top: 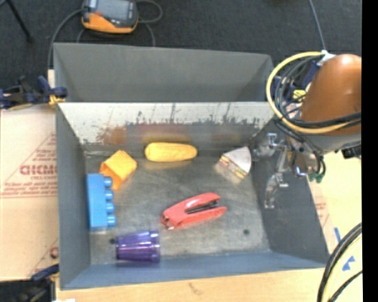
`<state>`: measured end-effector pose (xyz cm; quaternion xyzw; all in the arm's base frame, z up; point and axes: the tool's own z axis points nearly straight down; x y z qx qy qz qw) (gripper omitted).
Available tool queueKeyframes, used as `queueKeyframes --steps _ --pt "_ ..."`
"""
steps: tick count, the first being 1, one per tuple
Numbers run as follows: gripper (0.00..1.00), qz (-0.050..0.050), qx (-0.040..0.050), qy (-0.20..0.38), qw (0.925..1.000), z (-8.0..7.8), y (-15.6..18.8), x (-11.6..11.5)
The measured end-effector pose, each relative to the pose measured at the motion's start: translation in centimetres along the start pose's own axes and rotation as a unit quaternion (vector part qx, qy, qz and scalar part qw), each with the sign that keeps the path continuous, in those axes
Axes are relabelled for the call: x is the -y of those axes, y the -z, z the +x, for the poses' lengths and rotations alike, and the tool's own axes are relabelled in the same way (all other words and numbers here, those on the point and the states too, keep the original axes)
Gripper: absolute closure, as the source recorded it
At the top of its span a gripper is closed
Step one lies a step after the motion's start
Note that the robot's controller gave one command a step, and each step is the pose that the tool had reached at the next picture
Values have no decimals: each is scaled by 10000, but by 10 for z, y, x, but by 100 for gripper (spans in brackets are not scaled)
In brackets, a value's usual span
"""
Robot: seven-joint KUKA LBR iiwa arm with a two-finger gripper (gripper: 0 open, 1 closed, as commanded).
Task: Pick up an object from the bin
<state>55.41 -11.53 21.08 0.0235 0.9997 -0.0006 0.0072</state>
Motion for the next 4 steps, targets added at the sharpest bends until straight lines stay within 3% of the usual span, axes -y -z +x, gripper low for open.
queueKeyframes --steps 1,2,3,4 --pt "100 -18 -77 1376 9905 47 -81 -10" --pt "0 -5 -55 1378 9904 46 -79 -9" --pt "0 -3 -55 1380 9904 46 -79 -9" --pt "0 -2 -27 1238 9923 42 -110 -43"
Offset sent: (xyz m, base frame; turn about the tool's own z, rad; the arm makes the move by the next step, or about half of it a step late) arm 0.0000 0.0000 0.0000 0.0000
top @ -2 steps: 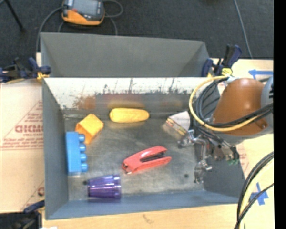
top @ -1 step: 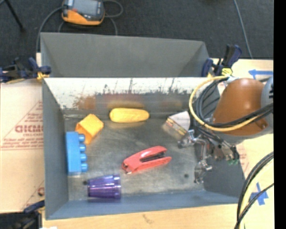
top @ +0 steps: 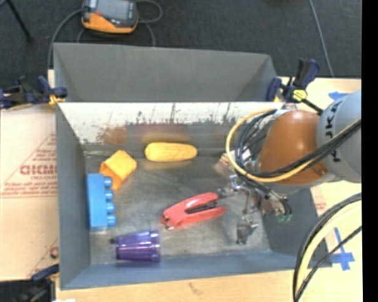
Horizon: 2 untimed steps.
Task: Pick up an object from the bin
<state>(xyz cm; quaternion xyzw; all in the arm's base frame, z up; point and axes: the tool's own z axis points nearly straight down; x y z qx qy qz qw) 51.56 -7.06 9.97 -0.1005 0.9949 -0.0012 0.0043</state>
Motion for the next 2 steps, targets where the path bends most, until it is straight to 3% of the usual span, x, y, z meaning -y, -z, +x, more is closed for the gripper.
queueKeyframes --steps 1,2 --pt "0 40 84 621 9980 -13 -15 -14" --pt "0 69 97 1082 9941 -23 -16 -22"
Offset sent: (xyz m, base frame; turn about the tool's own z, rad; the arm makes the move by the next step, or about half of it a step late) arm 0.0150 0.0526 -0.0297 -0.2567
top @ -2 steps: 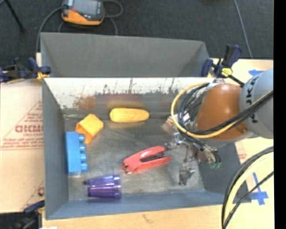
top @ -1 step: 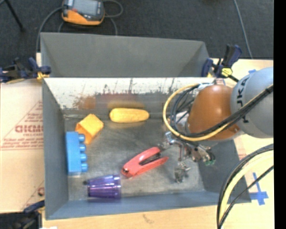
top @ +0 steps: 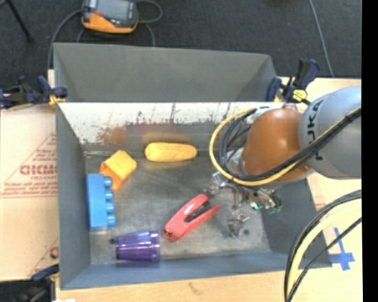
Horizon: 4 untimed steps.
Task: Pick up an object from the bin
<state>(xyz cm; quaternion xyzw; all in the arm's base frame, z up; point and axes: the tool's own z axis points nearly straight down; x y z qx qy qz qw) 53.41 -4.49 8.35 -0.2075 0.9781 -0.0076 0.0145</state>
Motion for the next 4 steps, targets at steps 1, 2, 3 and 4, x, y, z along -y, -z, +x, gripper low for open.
queueKeyframes --steps 1,2,3,4 --pt "0 20 54 173 9998 -17 -1 -15" --pt "100 -29 66 2258 9741 -34 4 -80" --pt "100 -38 45 2259 9741 -33 3 -80" --pt "100 -125 -81 2294 9732 -38 130 -63"
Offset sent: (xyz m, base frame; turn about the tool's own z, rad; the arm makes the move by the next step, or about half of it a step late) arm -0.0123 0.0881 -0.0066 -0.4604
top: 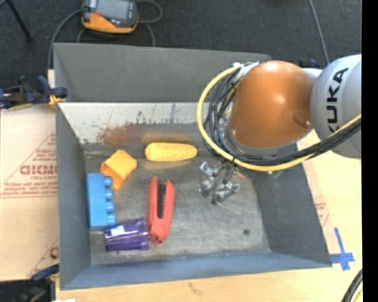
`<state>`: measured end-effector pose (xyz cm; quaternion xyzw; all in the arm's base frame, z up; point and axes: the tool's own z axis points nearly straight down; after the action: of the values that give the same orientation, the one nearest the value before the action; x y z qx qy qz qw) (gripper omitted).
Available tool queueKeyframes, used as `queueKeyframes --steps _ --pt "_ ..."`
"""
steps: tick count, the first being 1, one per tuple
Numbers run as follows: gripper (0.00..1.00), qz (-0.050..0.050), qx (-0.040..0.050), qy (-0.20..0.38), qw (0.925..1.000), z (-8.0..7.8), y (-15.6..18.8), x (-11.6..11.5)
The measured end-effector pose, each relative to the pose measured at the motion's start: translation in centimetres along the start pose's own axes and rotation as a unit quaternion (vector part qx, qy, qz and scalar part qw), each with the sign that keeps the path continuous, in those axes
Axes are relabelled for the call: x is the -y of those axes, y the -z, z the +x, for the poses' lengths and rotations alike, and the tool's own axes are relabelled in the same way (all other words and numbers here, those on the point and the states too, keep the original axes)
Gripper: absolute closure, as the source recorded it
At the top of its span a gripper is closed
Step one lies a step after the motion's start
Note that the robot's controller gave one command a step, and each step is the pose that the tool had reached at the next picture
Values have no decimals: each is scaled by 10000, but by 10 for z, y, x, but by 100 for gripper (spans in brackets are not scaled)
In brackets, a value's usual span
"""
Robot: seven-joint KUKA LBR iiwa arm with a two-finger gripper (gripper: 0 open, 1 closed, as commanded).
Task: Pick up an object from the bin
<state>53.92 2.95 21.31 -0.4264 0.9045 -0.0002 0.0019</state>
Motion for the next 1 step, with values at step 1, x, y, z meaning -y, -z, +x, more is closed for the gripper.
queueKeyframes --steps 1 --pt "100 -6 1 -2 10000 0 0 0"
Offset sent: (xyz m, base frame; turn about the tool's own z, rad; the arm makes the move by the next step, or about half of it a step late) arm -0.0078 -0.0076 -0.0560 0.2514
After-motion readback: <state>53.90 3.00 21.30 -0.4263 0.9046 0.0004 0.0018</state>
